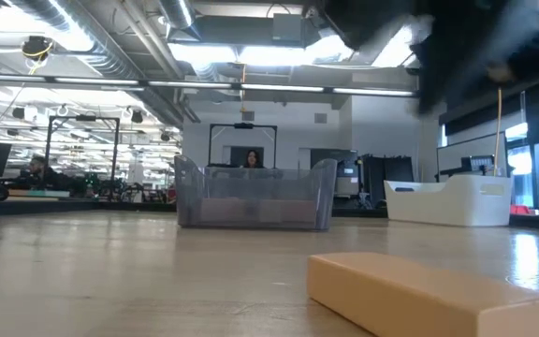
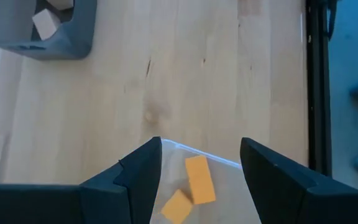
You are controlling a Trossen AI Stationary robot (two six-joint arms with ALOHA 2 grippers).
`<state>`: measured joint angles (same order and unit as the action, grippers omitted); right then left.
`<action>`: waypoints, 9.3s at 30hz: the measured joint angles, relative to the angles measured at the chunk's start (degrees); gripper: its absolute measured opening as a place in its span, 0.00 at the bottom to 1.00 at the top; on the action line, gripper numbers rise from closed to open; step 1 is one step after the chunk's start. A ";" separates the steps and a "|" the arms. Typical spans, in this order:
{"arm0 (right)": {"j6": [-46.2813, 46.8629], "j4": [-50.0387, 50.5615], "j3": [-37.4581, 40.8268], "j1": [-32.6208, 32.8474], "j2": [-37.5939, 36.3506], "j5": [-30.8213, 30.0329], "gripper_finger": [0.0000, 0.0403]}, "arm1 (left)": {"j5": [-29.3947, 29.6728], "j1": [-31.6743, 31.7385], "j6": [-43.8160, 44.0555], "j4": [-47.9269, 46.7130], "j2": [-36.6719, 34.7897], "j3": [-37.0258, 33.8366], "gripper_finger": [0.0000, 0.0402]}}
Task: Sort & place blocks by color
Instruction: Put the yellow block into the transparent bin
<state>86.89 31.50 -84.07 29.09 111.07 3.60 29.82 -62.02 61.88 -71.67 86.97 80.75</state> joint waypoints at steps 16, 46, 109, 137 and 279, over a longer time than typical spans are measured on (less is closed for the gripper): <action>2.85 -6.85 1.73 4.18 2.97 -5.60 0.45 | -0.78 0.00 -0.69 0.14 -2.95 0.00 0.52; 1.35 -8.75 1.73 3.07 8.48 -7.88 0.43 | -0.26 0.24 -0.48 0.78 -3.77 0.00 0.52; 6.98 27.20 -21.42 1.99 9.17 -10.43 0.55 | -0.91 0.22 -4.56 2.23 -3.75 0.00 0.52; -0.06 41.79 -49.05 3.72 34.51 -1.26 0.55 | -0.94 0.22 -7.00 1.65 -3.73 0.00 0.52; -78.46 -28.78 -50.99 -12.64 34.80 -15.17 0.32 | 21.48 -15.80 46.15 1.65 -6.13 -0.02 0.52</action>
<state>8.42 2.72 -135.06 16.45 145.86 -11.57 51.29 -77.82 108.03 -70.02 80.84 80.73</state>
